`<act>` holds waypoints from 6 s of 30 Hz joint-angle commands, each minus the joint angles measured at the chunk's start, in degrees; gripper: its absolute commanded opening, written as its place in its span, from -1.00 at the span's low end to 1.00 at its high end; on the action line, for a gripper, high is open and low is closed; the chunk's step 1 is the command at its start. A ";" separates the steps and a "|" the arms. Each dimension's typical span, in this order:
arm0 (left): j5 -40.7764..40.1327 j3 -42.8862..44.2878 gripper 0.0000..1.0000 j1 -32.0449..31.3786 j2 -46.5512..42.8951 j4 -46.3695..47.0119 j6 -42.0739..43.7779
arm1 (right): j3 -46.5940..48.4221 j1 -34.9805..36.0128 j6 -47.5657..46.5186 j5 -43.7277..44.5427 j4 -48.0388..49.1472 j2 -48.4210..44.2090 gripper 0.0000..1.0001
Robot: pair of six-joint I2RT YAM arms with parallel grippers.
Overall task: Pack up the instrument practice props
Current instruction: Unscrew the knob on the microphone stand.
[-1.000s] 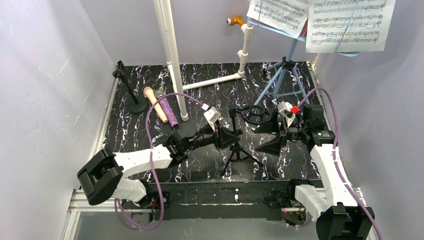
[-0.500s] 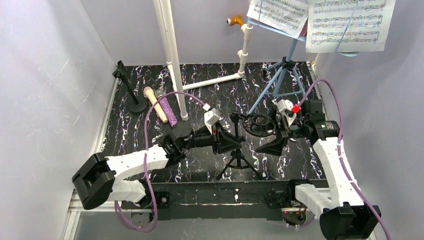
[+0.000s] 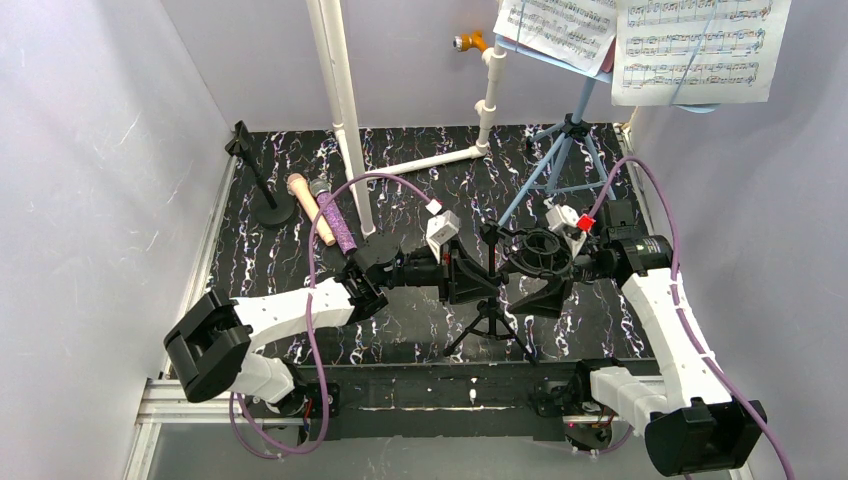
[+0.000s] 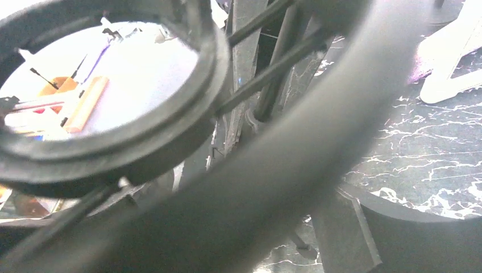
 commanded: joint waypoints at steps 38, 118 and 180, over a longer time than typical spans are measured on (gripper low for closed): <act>2.10 -1.00 -1.00 -0.45 0.21 10.13 -2.97 | 0.85 0.12 25.40 -0.99 18.30 2.05 0.33; -7.99 -6.02 -1.00 -0.46 0.63 13.68 -10.85 | 0.09 -1.23 -8.52 -1.09 -0.36 6.07 0.75; -8.86 -3.12 -1.00 -0.99 -4.79 -8.72 21.06 | -22.33 -2.36 105.28 11.73 91.11 4.64 -0.97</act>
